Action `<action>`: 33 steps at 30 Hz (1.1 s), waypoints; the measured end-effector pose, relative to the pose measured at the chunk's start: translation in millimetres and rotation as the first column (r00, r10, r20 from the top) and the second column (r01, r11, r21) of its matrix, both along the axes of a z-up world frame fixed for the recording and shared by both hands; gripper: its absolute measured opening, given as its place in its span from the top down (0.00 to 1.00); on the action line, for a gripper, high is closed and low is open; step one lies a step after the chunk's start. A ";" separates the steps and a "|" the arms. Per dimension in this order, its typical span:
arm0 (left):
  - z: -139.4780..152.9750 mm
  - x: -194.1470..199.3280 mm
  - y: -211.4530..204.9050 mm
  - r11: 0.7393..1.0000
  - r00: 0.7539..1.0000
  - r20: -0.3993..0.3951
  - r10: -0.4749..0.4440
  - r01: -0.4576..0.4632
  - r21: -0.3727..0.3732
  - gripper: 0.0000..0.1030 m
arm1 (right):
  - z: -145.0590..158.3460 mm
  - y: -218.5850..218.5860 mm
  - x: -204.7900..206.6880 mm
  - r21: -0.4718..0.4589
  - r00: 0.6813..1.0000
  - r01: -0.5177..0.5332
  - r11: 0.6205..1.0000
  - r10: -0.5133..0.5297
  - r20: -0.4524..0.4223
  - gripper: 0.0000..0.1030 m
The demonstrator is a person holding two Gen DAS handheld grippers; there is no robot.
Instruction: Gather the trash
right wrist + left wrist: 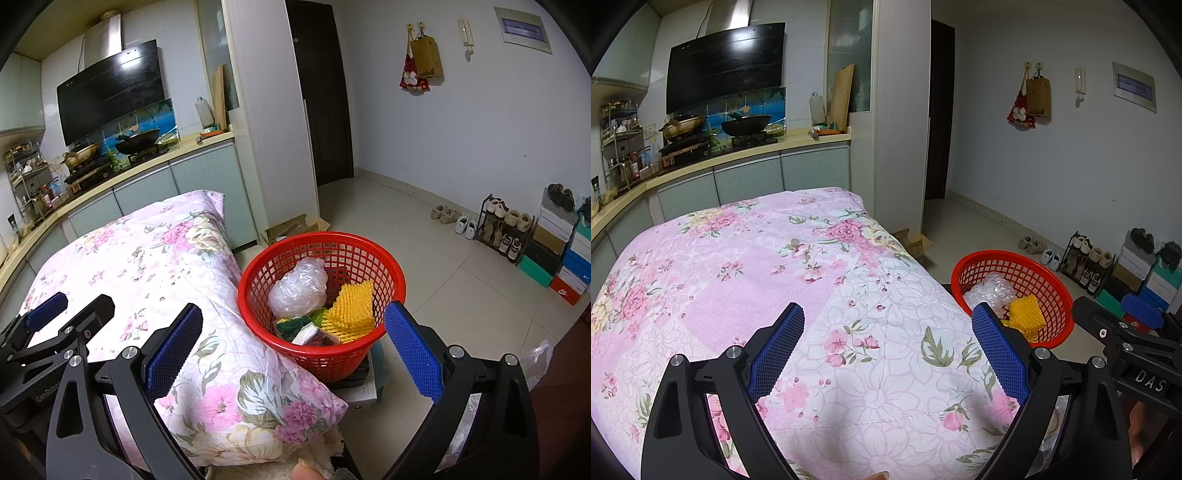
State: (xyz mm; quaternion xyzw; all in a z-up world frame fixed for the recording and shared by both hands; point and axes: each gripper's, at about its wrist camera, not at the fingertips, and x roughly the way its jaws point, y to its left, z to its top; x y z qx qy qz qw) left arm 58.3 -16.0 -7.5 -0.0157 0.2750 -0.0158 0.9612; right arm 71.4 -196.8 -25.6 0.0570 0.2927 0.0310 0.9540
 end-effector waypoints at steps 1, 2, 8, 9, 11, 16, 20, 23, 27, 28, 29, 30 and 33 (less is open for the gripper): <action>0.0 -0.2 0.1 1.000 1.000 0.000 0.000 0.000 0.000 0.13 | -0.2 -0.3 -0.1 0.000 1.000 0.000 1.000 0.000 0.000 0.07; 0.0 -0.3 0.0 1.000 1.000 0.001 0.001 -0.001 -0.002 0.14 | -0.2 -0.4 0.0 0.001 1.000 0.000 1.000 0.000 -0.001 0.07; -0.2 -0.1 -0.3 1.000 1.000 0.000 -0.002 0.002 0.001 0.14 | 0.2 -0.7 0.4 0.001 1.000 0.000 1.000 0.000 -0.001 0.07; -0.1 0.0 -0.3 1.000 1.000 0.000 -0.001 0.001 0.001 0.13 | 0.3 -0.7 0.5 0.000 1.000 -0.001 1.000 0.001 -0.001 0.07; -0.1 -0.3 -0.6 1.000 1.000 0.000 -0.003 0.003 0.002 0.14 | 0.2 -1.0 0.3 0.001 1.000 0.000 1.000 0.000 -0.002 0.07; -0.9 -1.3 -1.1 1.000 1.000 -0.002 -0.006 0.006 0.004 0.14 | 0.5 -0.9 0.7 0.001 1.000 -0.001 1.000 0.001 -0.002 0.07; -1.2 -1.3 -1.0 1.000 1.000 -0.002 -0.006 0.006 0.006 0.14 | 0.6 -1.2 0.8 0.001 1.000 0.000 1.000 0.000 -0.002 0.07; -1.2 -1.3 -1.3 1.000 1.000 -0.003 -0.006 0.006 0.007 0.14 | 0.7 -1.4 0.9 0.001 1.000 0.000 1.000 0.000 -0.002 0.07; -1.0 -1.2 -1.5 1.000 1.000 -0.003 -0.007 0.007 0.006 0.14 | 0.3 -2.1 0.8 -0.001 1.000 -0.001 1.000 0.001 -0.002 0.07; -0.9 -1.2 -1.8 1.000 1.000 -0.003 -0.007 0.007 0.005 0.14 | 0.2 -2.3 0.8 0.001 1.000 -0.001 1.000 0.001 -0.002 0.07; -0.9 -1.4 -1.7 1.000 1.000 -0.002 -0.008 0.008 0.005 0.14 | -0.3 -2.9 0.5 0.002 1.000 0.000 1.000 0.000 -0.003 0.07; -0.9 -1.0 -2.4 1.000 1.000 -0.002 -0.008 0.008 0.005 0.14 | -0.2 -2.6 0.6 0.000 1.000 -0.001 1.000 0.001 -0.003 0.07; -2.4 -0.9 -1.4 1.000 1.000 -0.002 -0.014 0.014 0.003 0.14 | -0.9 -4.0 0.3 0.002 1.000 0.001 1.000 -0.001 -0.006 0.07</action>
